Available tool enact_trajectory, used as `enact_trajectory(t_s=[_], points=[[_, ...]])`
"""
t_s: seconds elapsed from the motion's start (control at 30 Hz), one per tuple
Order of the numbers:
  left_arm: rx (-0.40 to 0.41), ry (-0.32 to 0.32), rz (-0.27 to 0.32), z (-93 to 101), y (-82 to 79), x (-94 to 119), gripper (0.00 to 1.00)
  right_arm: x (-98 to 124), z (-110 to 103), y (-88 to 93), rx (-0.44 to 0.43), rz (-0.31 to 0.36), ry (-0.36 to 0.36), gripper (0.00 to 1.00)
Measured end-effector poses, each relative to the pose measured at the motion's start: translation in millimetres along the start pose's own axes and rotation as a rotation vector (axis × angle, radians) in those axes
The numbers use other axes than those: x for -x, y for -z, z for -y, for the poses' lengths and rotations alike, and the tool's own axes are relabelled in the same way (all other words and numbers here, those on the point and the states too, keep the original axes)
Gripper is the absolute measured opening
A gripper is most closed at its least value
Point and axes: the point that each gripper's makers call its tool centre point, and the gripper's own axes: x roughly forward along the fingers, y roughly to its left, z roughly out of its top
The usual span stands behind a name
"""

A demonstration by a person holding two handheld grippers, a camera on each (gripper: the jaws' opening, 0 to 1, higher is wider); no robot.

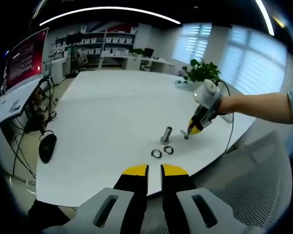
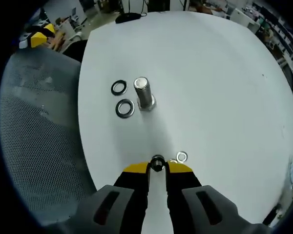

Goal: Place the washer onto the threaded stud by aligning its center hole with the stud, sliding it down to the base, and recovering from edge contact or off-axis alignment until the washer reaches the visible bottom stop.

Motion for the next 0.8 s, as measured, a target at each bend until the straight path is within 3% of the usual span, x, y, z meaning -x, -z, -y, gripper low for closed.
enact_trajectory(t_s=[0.37, 0.57, 0.8], points=[[0.004, -0.001, 0.005, -0.6, -0.8, 0.1, 0.07, -20.2, -3.1, 5.3, 0.024, -0.026, -0.002, 0.15], [0.003, 0.0, 0.005, -0.2, -0.9, -0.1, 0.07, -15.8, -0.6, 5.9, 0.065, -0.015, 0.007, 0.21], [0.002, 0.002, 0.007, 0.2, -1.2, 0.0, 0.07, -9.0, 10.2, 24.1, 0.046, -0.024, 0.01, 0.22]])
